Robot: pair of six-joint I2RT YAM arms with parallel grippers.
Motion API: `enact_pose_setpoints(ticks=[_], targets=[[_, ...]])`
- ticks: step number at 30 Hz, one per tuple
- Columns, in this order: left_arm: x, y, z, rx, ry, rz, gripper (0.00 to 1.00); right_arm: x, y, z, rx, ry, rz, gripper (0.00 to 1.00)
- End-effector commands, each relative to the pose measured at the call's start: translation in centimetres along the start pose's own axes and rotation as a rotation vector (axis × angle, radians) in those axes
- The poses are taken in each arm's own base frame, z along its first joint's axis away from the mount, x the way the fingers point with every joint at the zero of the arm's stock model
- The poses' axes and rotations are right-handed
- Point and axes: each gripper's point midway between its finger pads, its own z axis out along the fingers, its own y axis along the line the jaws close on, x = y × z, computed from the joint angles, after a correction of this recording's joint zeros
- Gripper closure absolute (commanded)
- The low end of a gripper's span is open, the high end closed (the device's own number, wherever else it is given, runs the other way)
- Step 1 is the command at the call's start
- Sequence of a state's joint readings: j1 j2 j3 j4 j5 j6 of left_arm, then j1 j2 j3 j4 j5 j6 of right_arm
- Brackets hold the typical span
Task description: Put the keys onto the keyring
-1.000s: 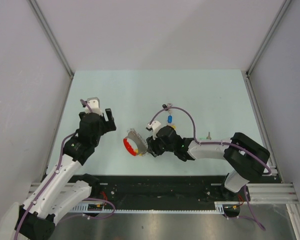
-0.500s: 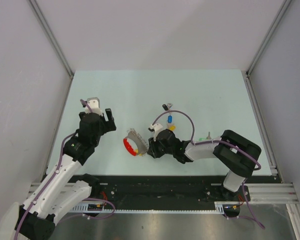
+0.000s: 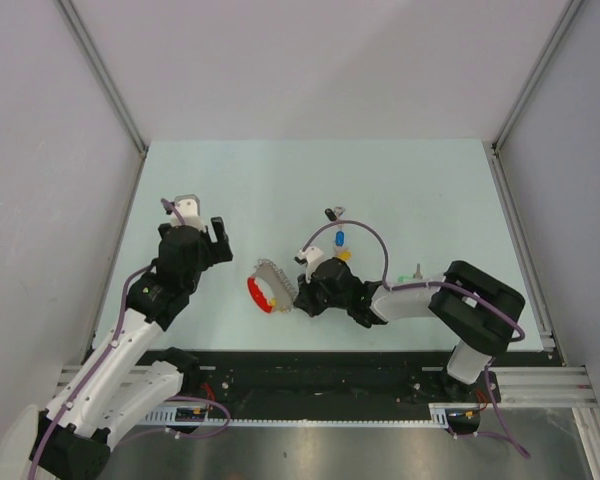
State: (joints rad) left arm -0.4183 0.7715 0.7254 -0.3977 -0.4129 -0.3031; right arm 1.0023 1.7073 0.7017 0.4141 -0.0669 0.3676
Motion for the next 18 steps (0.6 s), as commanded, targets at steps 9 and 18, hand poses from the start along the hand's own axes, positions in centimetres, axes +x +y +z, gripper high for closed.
enact_pose_setpoints(ticks=[9, 18], targets=[[-1.1, -1.7, -0.7, 0.131, -0.064, 0.046, 0.14, -7.0, 3.6, -3.4, -0.127, -0.066, -0.373, 1.0], [-0.8, -2.4, -0.8, 0.182, -0.059, 0.081, 0.12, -2.3, 0.8, -1.3, -0.087, 0.102, -0.368, 1.0]])
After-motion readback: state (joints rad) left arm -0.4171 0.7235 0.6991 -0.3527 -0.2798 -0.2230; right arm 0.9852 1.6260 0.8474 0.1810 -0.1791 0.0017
